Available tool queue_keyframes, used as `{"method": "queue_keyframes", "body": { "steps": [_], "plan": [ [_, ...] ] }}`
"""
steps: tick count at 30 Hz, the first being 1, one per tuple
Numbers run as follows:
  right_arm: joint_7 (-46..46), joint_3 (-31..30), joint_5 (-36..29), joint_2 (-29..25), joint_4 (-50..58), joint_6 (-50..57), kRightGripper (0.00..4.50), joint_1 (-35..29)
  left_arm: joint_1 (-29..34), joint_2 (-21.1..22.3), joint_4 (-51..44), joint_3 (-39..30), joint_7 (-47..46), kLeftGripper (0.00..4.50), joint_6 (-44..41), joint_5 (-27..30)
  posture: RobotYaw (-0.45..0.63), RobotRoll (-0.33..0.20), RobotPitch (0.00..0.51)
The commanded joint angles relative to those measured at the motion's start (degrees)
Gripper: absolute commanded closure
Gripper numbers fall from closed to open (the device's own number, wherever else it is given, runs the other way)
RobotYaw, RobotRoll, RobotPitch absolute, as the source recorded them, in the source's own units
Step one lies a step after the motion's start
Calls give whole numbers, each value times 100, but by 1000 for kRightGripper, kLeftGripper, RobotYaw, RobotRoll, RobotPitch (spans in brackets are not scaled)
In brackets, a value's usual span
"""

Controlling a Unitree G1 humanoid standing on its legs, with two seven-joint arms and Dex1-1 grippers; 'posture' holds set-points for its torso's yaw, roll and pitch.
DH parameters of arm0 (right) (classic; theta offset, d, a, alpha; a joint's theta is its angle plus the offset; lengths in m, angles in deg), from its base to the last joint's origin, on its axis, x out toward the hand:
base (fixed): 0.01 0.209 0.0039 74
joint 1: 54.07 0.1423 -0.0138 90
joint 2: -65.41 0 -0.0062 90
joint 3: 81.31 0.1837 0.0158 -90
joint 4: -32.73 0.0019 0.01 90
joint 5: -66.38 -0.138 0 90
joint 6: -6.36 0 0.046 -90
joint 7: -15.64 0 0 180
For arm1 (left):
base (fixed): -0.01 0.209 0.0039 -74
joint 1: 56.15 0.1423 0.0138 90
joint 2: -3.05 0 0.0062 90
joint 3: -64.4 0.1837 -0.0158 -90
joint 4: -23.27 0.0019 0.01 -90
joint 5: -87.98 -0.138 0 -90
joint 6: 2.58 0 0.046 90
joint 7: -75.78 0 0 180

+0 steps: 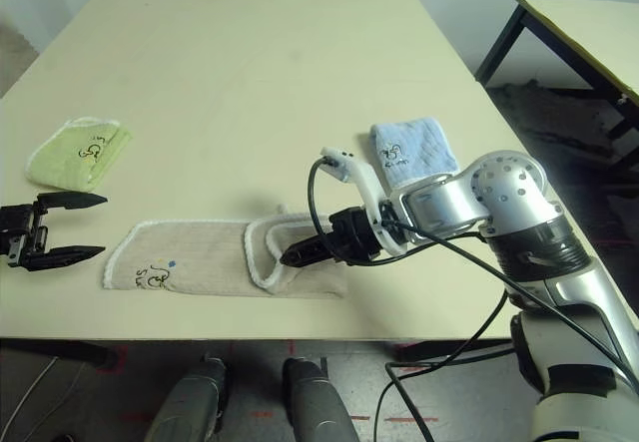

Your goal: Fold the towel and set it aside.

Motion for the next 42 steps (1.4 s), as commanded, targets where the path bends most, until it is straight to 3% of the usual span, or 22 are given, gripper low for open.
{"method": "queue_keyframes", "body": {
  "steps": [1, 4, 7, 9, 13, 18, 28, 36, 42],
  "plan": [
    [-142, 243, 438, 28, 477, -219, 22, -200, -24, 63, 50, 42, 28, 0, 86, -72, 51, 0, 157],
    [-815, 651, 1415, 121, 1200, -573, 22, -671, -13, 63, 62, 30, 28, 0, 94, -76, 52, 0, 157],
    [-1793, 1113, 2373, 296, 1947, -1262, 531, -1363, 1, 54, 85, 4, 28, 0, 99, -88, 53, 0, 156],
    [-2448, 1221, 3153, 363, 2303, -1821, 1243, -1822, 10, 46, 95, -18, 28, 0, 98, -94, 53, 0, 156],
    [-3956, 854, 5779, 311, 2861, -4090, 2737, -2872, 38, 48, 88, -58, 28, 0, 82, -99, 55, 0, 156],
    [-4550, 814, 7261, 714, 2659, -5504, 4485, -3731, 18, 65, 112, -83, 28, 0, 61, -124, 49, 0, 156],
    [-4857, 368, 8777, 1406, 2013, -5877, 4485, -3918, -170, 113, 208, -75, 28, 0, 34, -163, 41, 0, 155],
    [-5187, 126, 8680, 2033, 1859, -5128, 4485, -3668, -147, 127, 140, -19, 28, 0, 7, -121, 47, 0, 156],
    [-5483, 156, 8932, 1924, 1854, -5172, 4485, -3683, -33, 112, -18, 59, 28, 0, -60, -74, 52, 0, 155]
  ]
}}
